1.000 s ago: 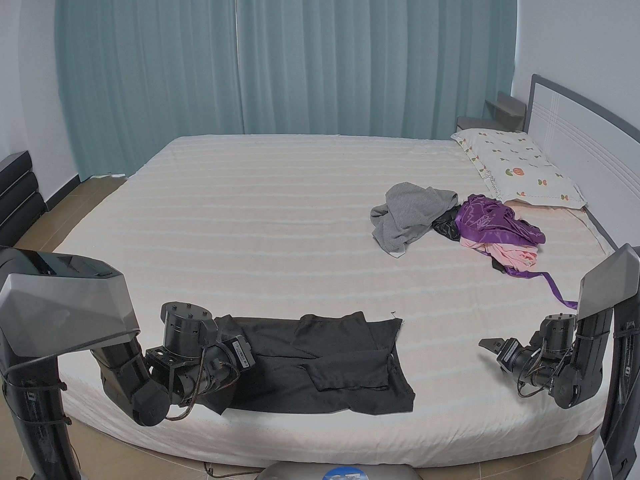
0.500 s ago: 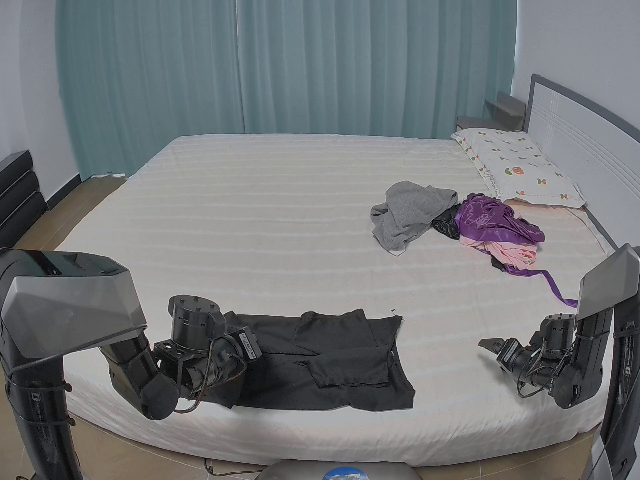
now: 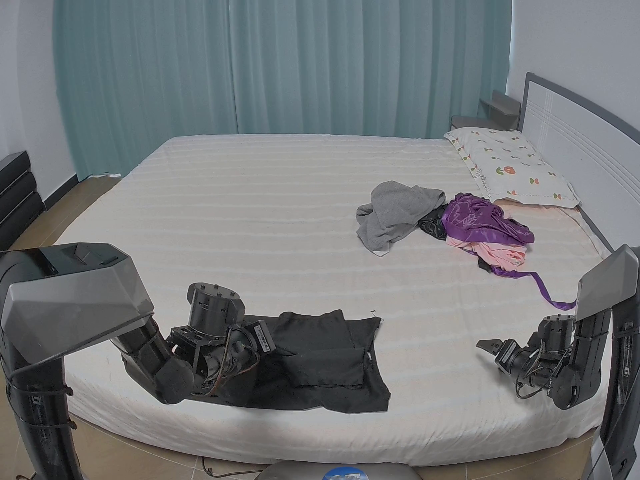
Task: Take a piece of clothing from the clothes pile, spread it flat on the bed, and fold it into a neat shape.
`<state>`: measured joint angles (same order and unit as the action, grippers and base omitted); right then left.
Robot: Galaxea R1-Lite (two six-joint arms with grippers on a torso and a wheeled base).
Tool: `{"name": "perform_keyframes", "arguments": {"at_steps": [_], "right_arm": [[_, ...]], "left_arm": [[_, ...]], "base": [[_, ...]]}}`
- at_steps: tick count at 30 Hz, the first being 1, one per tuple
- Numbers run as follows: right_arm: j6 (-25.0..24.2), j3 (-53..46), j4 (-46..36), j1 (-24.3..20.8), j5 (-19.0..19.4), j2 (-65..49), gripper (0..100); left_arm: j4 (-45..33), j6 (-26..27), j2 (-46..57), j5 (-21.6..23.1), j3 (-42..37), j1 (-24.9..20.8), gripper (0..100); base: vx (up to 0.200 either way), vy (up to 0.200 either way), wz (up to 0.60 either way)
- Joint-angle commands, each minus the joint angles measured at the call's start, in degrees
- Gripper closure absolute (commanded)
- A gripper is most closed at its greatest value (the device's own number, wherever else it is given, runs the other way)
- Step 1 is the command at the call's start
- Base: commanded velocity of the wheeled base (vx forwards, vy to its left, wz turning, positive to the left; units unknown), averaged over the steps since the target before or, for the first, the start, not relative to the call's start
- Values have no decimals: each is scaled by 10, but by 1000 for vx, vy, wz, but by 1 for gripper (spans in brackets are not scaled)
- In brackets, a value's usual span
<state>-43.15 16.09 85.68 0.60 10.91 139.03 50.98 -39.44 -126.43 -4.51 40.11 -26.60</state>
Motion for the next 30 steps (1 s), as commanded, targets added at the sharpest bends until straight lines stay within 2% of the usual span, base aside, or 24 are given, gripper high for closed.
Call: {"name": "perform_keyframes", "arguments": {"at_steps": [1,7,17,21,22,30], "right_arm": [[0,0,0,0,0,1,0],[0,0,0,0,0,1,0],[0,-1,1,-2,-1,4,0],[0,-1,1,-2,-1,4,0],[0,-1,1,-2,-1,4,0],[0,-1,1,-2,-1,4,0]], "left_arm": [[-13,0,1,-1,23,-6,100],[-55,0,-4,-1,60,-17,100],[-130,-1,-28,-2,143,-26,100],[-135,-5,-44,-1,153,-36,100],[-135,-8,-48,-2,156,-39,0],[-134,-10,-45,-5,150,-60,0]], "base": [[0,-200,0],[0,-200,0],[0,0,0],[0,0,0],[0,0,0],[0,0,0]]}}
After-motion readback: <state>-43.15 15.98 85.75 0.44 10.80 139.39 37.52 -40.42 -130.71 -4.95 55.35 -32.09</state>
